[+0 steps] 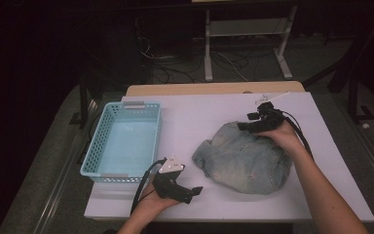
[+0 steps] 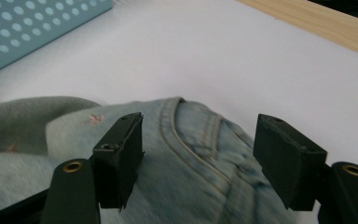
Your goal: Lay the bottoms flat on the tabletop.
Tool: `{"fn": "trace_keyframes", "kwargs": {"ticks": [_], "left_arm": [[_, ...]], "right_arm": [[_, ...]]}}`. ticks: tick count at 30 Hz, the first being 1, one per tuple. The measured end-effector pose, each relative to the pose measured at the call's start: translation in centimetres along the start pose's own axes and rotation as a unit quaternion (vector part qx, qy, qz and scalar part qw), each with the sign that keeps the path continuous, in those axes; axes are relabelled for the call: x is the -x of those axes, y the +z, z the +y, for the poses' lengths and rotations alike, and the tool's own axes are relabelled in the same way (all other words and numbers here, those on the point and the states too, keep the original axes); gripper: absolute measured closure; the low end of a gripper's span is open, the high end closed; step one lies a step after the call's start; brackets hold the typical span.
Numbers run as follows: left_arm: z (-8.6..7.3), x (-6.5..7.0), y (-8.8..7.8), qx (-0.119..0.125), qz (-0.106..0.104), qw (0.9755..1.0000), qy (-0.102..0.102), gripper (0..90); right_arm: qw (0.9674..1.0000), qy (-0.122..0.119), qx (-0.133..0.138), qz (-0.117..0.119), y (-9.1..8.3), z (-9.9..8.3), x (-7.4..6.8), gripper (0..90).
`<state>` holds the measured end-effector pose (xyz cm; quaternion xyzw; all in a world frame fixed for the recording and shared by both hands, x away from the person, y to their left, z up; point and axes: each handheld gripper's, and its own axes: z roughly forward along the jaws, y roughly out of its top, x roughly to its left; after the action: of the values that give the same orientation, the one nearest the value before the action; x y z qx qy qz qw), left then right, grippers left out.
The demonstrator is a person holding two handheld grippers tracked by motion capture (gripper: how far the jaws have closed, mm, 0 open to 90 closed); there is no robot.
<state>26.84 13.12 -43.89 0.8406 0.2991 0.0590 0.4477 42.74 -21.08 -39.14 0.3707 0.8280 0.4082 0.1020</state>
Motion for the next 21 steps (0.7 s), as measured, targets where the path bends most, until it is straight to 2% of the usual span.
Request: {"fn": "trace_keyframes", "kwargs": {"ticks": [4, 8, 15, 21], "left_arm": [[0.0, 0.1, 0.0, -0.002, 0.0, 1.0, 0.002, 1.4], [0.0, 0.2, 0.1, -0.002, -0.001, 1.0, 0.004, 1.4], [-0.1, 0.4, 0.2, -0.007, -0.003, 0.9999, 0.009, 1.4], [-0.1, 0.4, 0.2, -0.009, -0.001, 0.9999, 0.01, 1.4]], "right_arm": [[0.9998, -0.012, -0.013, 0.004, 1.2, 0.4, -0.7, 33.2], [0.999, -0.021, -0.037, 0.012, 2.4, -0.3, -1.0, 39.3], [0.997, -0.043, -0.064, -0.002, 3.4, -1.4, -1.3, 45.4], [0.995, -0.047, -0.086, -0.019, 4.2, -2.1, -1.5, 52.1]]}}
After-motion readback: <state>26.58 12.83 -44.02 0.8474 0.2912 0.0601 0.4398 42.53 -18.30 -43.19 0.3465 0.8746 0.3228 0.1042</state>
